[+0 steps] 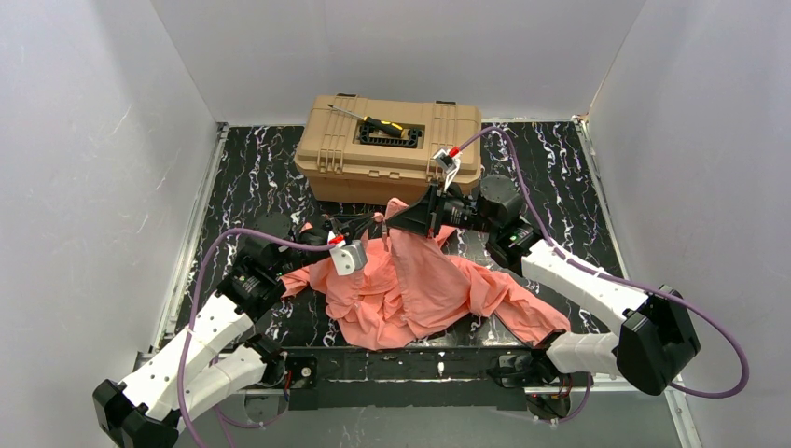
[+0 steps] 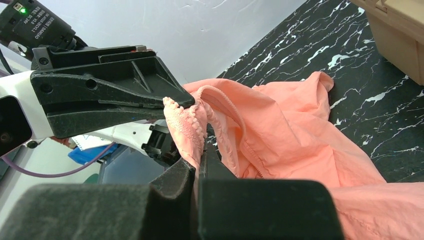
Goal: Zip up the jacket
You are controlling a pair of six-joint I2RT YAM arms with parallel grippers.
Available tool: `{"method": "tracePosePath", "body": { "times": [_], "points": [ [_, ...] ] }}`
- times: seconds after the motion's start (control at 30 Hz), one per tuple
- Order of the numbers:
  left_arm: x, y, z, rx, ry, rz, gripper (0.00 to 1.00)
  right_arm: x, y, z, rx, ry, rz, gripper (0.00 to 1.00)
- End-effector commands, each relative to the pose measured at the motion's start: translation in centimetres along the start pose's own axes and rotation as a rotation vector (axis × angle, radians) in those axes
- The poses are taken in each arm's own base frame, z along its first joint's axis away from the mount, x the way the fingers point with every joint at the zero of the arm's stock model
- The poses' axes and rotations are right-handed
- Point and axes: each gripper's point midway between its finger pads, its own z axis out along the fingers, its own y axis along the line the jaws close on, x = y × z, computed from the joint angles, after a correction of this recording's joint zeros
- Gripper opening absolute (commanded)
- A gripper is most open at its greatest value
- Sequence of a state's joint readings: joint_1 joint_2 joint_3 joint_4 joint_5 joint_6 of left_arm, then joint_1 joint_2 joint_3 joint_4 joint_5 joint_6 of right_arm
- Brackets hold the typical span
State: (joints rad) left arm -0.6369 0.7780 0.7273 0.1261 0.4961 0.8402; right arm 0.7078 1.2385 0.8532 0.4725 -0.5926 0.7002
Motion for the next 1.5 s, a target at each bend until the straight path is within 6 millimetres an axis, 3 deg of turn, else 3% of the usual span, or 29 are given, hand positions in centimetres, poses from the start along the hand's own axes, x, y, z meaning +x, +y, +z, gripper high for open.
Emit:
{"method": "tracePosePath", "body": {
  "times": [0.0, 0.3, 1.47],
  "points": [
    [-0.3, 0.4, -0.2, -0.019, -0.01, 0.004, 0.0, -1.0, 0.3, -0.1, -0.003, -0.036, -0.038, 0.01],
    [-0.3, 0.3, -0.1, -0.016, -0.01, 0.017, 0.0, -0.1, -0.3, -0.2, 0.038, 0.03, -0.044, 0.01],
    [0.2, -0.8, 0.1, 0.027, -0.023, 0.063, 0.0, -1.0, 0.7, 0.6, -0.016, 0.051, -0.037, 0.01]
  ]
}}
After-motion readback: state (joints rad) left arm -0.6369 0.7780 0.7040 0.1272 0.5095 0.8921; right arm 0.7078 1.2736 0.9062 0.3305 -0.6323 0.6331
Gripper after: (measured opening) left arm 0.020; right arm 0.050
